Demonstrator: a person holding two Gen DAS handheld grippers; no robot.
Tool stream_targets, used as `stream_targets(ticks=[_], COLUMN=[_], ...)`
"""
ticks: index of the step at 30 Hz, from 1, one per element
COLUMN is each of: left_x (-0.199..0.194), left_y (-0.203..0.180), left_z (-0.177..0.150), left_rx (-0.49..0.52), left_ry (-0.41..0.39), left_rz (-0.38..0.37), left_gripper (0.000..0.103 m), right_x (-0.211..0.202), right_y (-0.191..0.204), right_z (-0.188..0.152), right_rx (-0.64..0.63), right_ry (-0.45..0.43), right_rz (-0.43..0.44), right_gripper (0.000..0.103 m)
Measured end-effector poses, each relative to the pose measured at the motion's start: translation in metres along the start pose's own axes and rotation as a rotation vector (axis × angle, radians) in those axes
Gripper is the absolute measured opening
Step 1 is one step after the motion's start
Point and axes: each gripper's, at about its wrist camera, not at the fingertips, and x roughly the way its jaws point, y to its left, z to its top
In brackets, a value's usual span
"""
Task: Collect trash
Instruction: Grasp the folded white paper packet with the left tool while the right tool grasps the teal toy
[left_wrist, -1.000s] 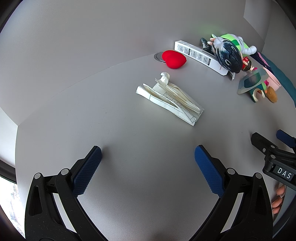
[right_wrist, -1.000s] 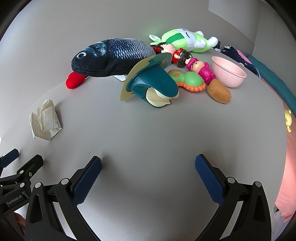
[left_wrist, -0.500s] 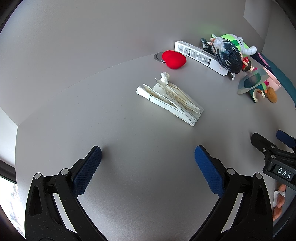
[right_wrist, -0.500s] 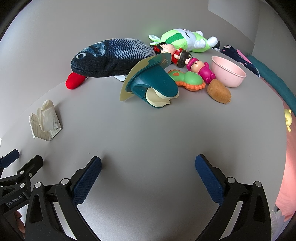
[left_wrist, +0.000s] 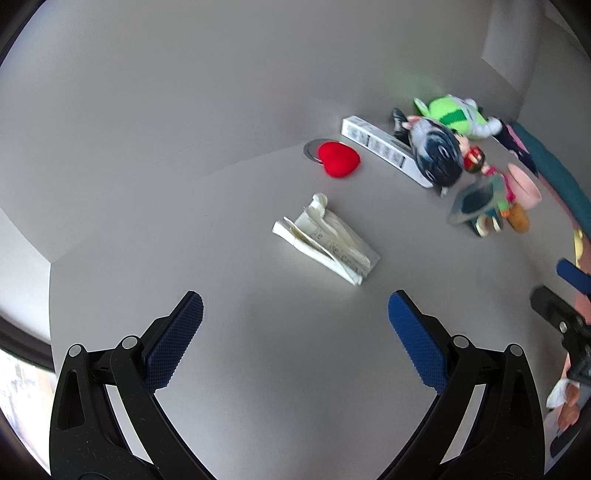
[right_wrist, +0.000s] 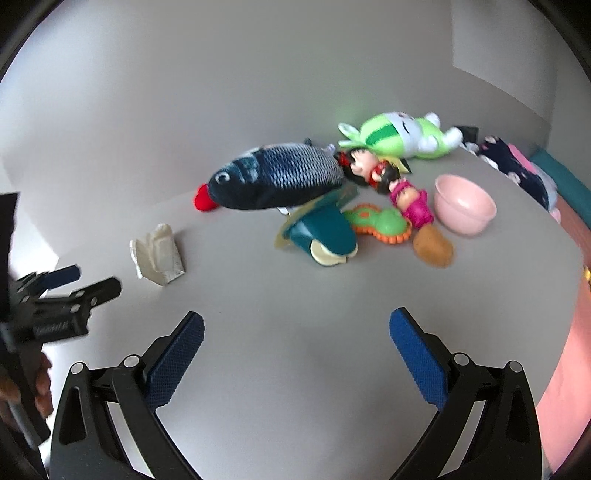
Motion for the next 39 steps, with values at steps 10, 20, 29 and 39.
stream_targets(ticks=[10, 20, 29, 39], left_x=[0.04, 0.066, 0.052, 0.065], left_y=[-0.008, -0.02, -0.021, -0.024], left_z=[0.033, 0.04, 0.044, 0.037], left_rx=[-0.16, -0.189, -0.134, -0.103], left_ry=[0.12, 0.146, 0.067, 0.098], left_rz=[-0.004, 0.015, -0.094, -0.104], left_gripper=[0.097, 0.045, 0.013, 0.011], right_x=[0.011, 0.021, 0.059, 0.109], right_y=[-0.031, -0.026, -0.015, 0.011], right_z=[0.022, 0.03, 0.046, 0.059], right_rx=[0.073, -0.077, -0.22, -0.355], right_ry=[0.008, 0.028, 0.096, 0.152], right_rz=[0.051, 0.044, 0.09, 0.012], right_gripper=[0.095, 0.084, 0.066, 0.065])
